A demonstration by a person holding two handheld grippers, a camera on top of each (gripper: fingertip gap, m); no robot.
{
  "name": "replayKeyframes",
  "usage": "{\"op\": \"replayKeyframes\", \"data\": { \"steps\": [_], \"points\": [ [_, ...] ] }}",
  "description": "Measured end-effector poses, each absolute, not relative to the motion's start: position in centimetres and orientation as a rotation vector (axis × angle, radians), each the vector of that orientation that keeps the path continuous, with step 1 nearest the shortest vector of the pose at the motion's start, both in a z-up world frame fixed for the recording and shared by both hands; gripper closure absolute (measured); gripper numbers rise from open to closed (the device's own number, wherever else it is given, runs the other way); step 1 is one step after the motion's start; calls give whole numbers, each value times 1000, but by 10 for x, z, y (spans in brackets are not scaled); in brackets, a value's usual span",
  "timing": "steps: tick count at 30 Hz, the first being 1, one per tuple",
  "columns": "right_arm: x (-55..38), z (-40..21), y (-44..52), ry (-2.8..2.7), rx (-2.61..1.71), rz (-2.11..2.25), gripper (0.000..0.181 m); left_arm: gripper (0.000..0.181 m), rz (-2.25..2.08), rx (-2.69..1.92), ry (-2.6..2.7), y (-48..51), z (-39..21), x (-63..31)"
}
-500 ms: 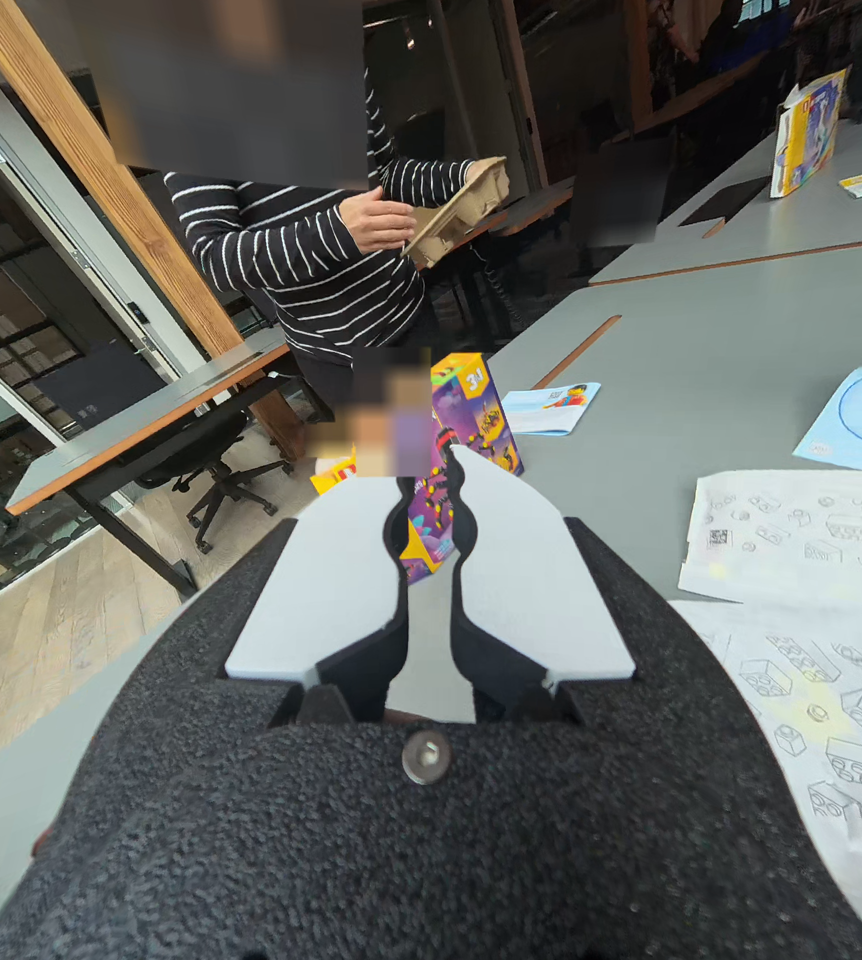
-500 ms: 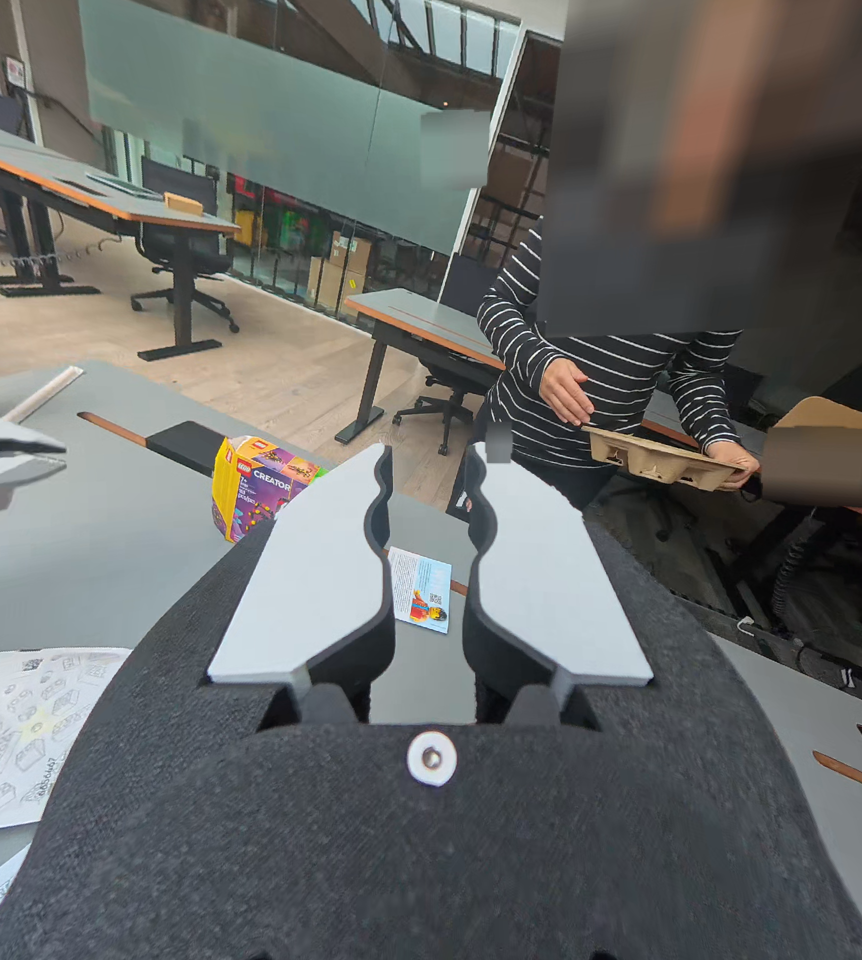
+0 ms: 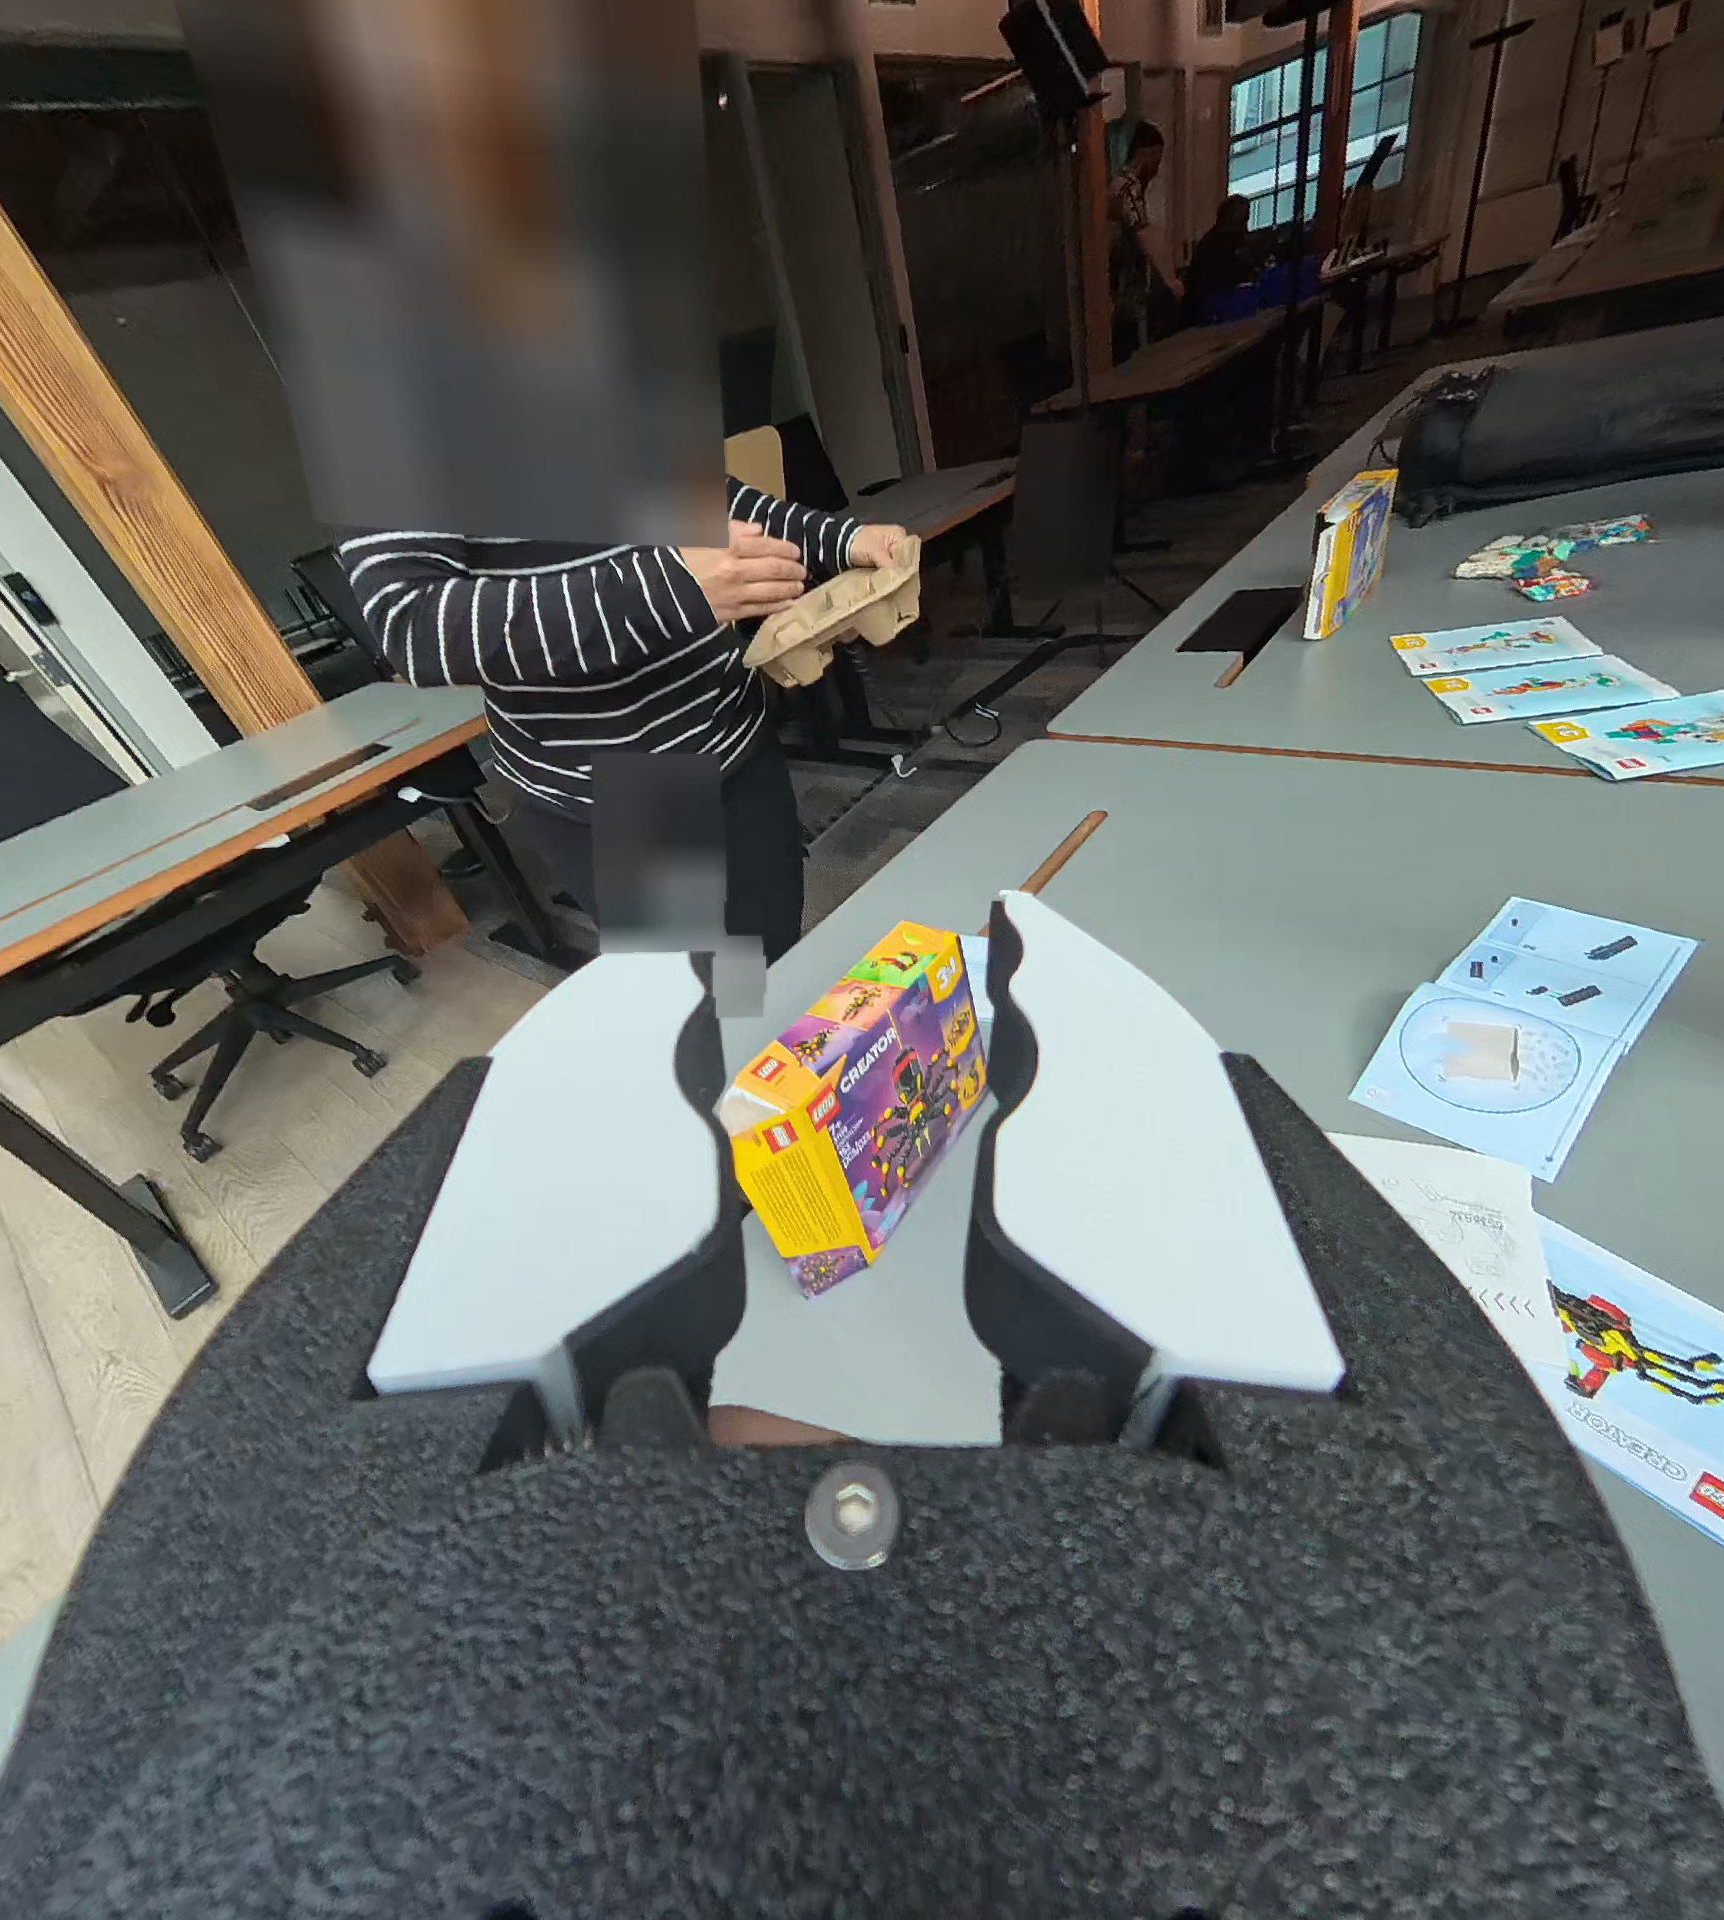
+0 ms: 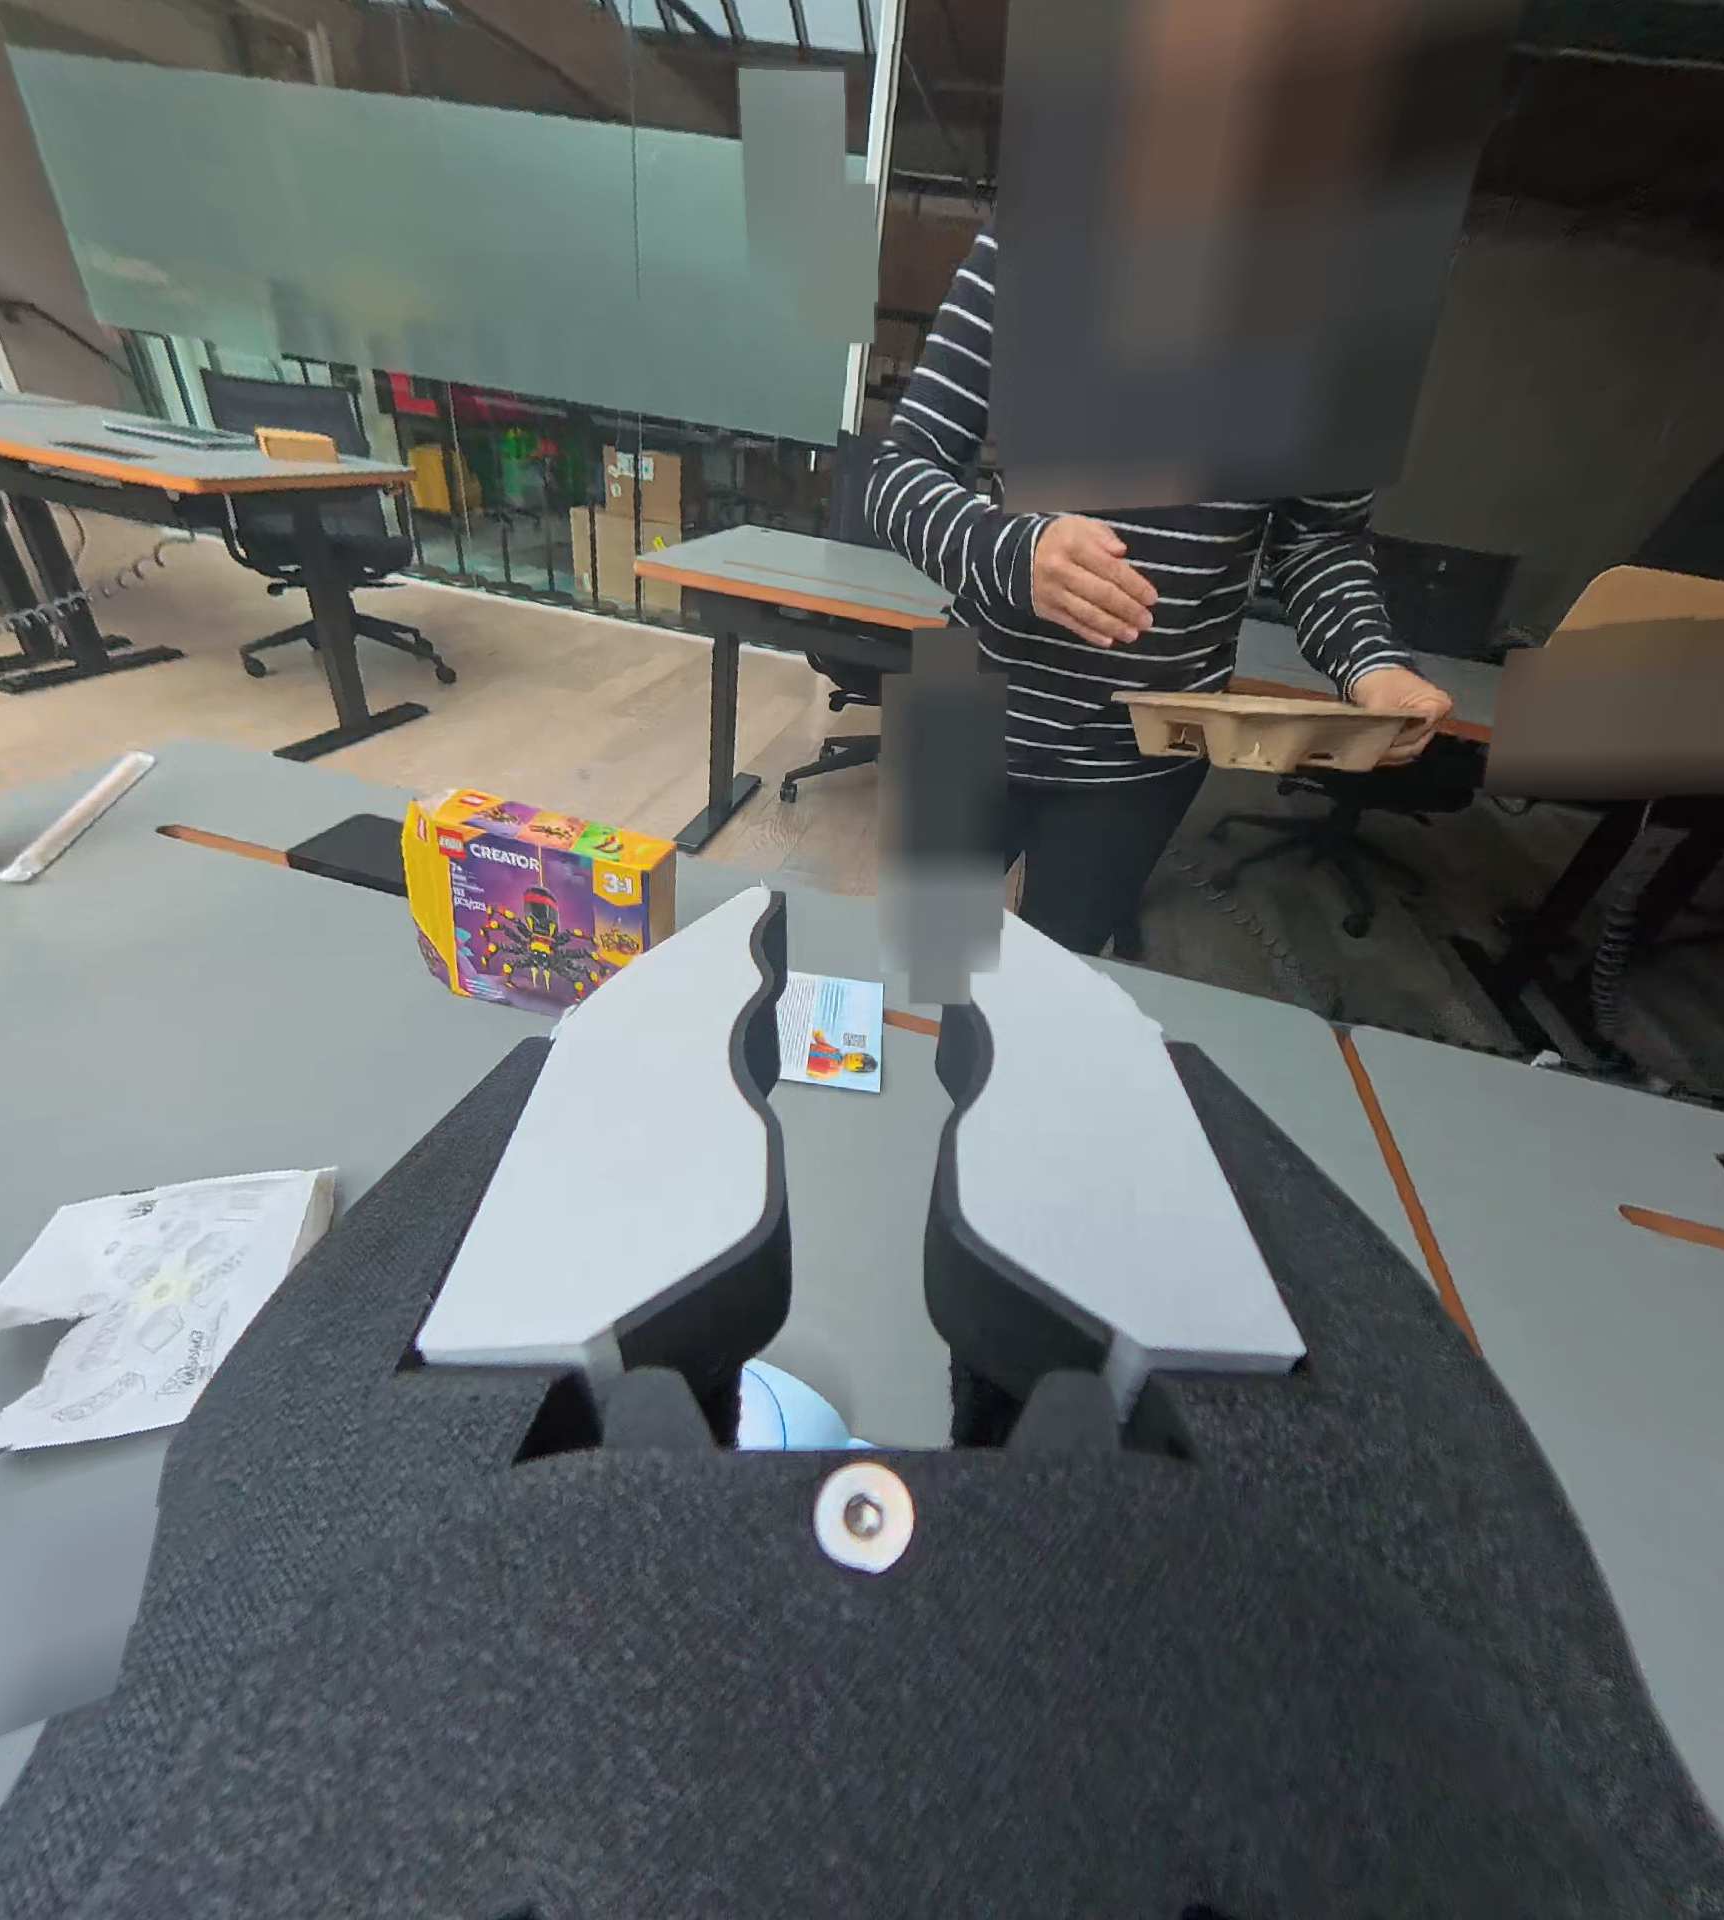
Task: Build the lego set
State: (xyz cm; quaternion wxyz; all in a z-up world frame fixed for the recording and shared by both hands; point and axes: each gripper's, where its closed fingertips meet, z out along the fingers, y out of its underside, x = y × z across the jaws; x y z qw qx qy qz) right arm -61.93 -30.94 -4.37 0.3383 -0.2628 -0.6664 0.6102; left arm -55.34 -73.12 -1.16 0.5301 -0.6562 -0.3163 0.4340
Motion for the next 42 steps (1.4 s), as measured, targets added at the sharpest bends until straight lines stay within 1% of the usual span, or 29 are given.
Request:
{"op": "replayKeyframes", "data": {
  "steps": [4, 7, 10, 17, 20, 23, 28, 31, 33, 39, 42],
  "points": [
    [-600, 63, -299, -1725, -554, 1610, 154, 133, 955, -1578, -860, -734, -92, -549],
    [-591, 100, -289, -1689, -504, 1576, 154, 135, 925, -1562, -903, -739, -118, -545],
    [-591, 84, -287, -1715, -523, 1576, 154, 135, 941, -1535, -915, -753, -101, -545],
    [-593, -16, -289, -1785, -653, 1659, 155, 135, 1053, -1536, -824, -782, 2, -537],
    [-593, -35, -288, -1796, -690, 1685, 155, 136, 1047, -1526, -816, -787, 21, -533],
    [-591, -15, -284, -1798, -668, 1684, 155, 136, 1002, -1525, -835, -785, 0, -533],
    [-580, 59, -273, -1728, -547, 1628, 155, 136, 900, -1556, -908, -771, -82, -538],
    [-580, 66, -271, -1733, -541, 1612, 155, 136, 852, -1542, -928, -764, -104, -540],
    [-581, 55, -273, -1750, -558, 1619, 155, 136, 867, -1540, -928, -767, -98, -542],
    [-581, 4, -278, -1791, -617, 1670, 155, 137, 931, -1513, -870, -778, -40, -538],
    [-584, -8, -277, -1797, -641, 1679, 155, 137, 922, -1519, -867, -777, -36, -536]
  ]
}}
